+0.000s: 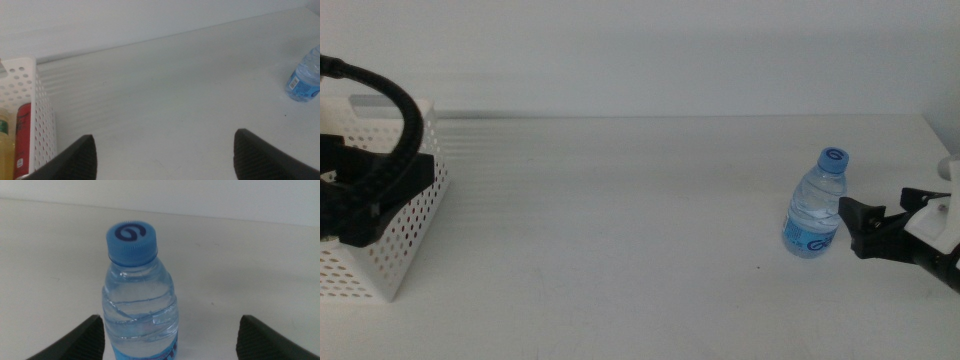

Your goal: Use arms to grab the bottles and put them into the dustbin to the left of the table.

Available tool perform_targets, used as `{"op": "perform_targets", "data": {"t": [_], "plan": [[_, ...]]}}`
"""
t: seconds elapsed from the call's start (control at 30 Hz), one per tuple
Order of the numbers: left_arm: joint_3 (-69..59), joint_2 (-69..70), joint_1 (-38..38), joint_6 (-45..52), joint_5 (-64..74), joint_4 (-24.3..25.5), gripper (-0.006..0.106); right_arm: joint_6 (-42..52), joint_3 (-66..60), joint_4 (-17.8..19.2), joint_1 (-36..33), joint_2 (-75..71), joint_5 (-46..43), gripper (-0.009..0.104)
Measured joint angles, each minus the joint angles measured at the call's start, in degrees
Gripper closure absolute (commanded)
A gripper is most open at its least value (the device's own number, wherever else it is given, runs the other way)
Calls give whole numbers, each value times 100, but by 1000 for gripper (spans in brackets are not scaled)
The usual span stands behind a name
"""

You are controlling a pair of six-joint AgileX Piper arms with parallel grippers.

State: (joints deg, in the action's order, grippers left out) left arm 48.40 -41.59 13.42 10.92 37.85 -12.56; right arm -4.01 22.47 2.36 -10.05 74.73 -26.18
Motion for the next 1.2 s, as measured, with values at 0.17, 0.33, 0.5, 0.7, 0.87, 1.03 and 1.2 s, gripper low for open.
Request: {"op": "perform_targets", "data": {"t": [0.17, 0.33, 0.5, 0.7, 0.87, 1.03, 1.2], "plan": [[0, 0, 0, 0, 0, 0, 10, -105, -25, 26, 0, 657, -752, 24], [0, 0, 0, 0, 0, 0, 10, -149, -25, 424, 0, 1386, -1725, 24], [0, 0, 0, 0, 0, 0, 10, -288, -25, 697, 0, 1949, -2782, 24], [0, 0, 0, 0, 0, 0, 10, -305, 119, 813, 0, 2449, -3450, 16], [0, 0, 0, 0, 0, 0, 10, -305, 365, 819, 0, 2899, -3520, 12], [0, 0, 0, 0, 0, 0, 10, -305, 648, 800, 0, 3332, -3541, 20], [0, 0, 0, 0, 0, 0, 10, -310, 743, 895, -25, 3455, -3547, 88]]}}
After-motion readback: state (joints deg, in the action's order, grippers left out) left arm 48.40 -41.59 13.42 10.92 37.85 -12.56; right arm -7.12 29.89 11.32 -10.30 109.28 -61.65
